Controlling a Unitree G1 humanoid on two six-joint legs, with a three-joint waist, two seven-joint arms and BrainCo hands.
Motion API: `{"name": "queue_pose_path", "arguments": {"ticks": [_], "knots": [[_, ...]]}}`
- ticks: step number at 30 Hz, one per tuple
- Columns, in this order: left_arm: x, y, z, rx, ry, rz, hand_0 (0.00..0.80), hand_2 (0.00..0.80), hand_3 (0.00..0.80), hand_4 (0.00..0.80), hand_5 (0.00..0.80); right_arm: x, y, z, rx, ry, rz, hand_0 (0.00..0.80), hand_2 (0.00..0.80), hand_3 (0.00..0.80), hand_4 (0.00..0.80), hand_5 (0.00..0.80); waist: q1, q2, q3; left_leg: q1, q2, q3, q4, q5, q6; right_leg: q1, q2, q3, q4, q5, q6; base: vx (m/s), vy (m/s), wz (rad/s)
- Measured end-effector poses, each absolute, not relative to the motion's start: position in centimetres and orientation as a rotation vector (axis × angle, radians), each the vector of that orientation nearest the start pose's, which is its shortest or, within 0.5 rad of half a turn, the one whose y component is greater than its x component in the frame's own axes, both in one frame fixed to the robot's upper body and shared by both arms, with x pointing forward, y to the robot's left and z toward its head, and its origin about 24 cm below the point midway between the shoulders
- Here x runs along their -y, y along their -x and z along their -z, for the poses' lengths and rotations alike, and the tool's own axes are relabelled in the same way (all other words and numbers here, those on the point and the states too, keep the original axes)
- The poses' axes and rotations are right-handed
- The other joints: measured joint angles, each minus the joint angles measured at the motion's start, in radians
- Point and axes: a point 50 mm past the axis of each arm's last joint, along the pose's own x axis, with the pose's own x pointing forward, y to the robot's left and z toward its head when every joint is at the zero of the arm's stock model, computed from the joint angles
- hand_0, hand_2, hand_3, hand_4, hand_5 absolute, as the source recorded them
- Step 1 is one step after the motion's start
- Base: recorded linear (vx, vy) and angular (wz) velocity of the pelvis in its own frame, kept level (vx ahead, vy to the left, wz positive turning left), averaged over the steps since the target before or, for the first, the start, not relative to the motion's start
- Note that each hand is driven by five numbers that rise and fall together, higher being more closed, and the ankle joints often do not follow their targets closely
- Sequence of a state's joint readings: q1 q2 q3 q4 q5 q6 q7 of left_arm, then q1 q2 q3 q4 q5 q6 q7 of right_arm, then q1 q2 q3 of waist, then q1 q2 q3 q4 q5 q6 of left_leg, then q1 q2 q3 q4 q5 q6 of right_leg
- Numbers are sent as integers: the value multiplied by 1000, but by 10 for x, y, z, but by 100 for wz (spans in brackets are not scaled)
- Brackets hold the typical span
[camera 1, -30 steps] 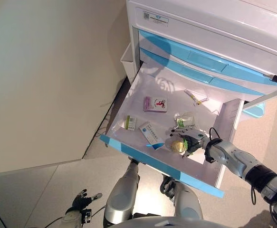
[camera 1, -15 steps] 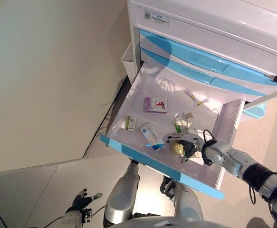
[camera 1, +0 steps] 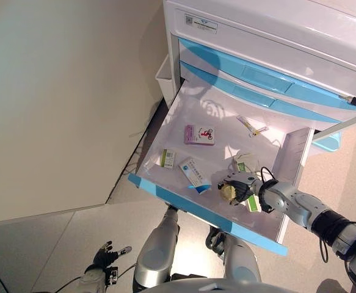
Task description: Open the drawer and pick up the medicine
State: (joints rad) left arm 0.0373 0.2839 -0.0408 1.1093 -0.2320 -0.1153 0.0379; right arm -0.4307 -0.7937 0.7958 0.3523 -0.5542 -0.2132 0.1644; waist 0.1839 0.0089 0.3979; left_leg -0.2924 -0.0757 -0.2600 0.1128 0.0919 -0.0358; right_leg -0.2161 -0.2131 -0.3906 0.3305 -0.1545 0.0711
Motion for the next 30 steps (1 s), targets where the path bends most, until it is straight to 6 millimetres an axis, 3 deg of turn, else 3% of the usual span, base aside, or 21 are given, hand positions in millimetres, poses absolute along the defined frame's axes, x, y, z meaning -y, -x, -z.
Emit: {"name": "queue_pose_path", "arguments": {"ticks": [16, 22, 26, 30], "knots": [[-259, -110, 143, -1000, -102, -285, 0, 0, 0, 0, 0, 179, -279, -25, 4, 1495, -866, 800, 800, 800, 800, 800, -4, -6, 2, -8, 0, 0, 0, 1, 1, -7, 1, 0, -1, 0, 0, 2, 0, 0], [-259, -116, 141, -981, -102, -281, 0, 0, 0, 0, 0, 192, -285, -59, 79, 1474, -752, 800, 800, 800, 800, 800, -7, -15, 6, -4, 0, 2, -2, 2, 3, -1, 2, 0, -4, 1, 0, 19, -1, 0], [-259, -118, 140, -974, -103, -280, 0, 0, 0, 0, 0, 192, -287, -89, 174, 1426, -688, 800, 800, 800, 800, 800, -13, -31, 0, 20, 1, 5, -7, 3, 3, 24, 5, 1, -16, 1, 1, 19, 4, -1], [-260, -119, 140, -969, -103, -282, 0, 0, 0, 0, 0, 185, -283, -103, 226, 1380, -709, 800, 800, 800, 800, 800, -27, -52, -11, 38, 4, 9, -19, 3, 3, 38, 6, 2, -24, 1, 2, 54, -6, -3]]}}
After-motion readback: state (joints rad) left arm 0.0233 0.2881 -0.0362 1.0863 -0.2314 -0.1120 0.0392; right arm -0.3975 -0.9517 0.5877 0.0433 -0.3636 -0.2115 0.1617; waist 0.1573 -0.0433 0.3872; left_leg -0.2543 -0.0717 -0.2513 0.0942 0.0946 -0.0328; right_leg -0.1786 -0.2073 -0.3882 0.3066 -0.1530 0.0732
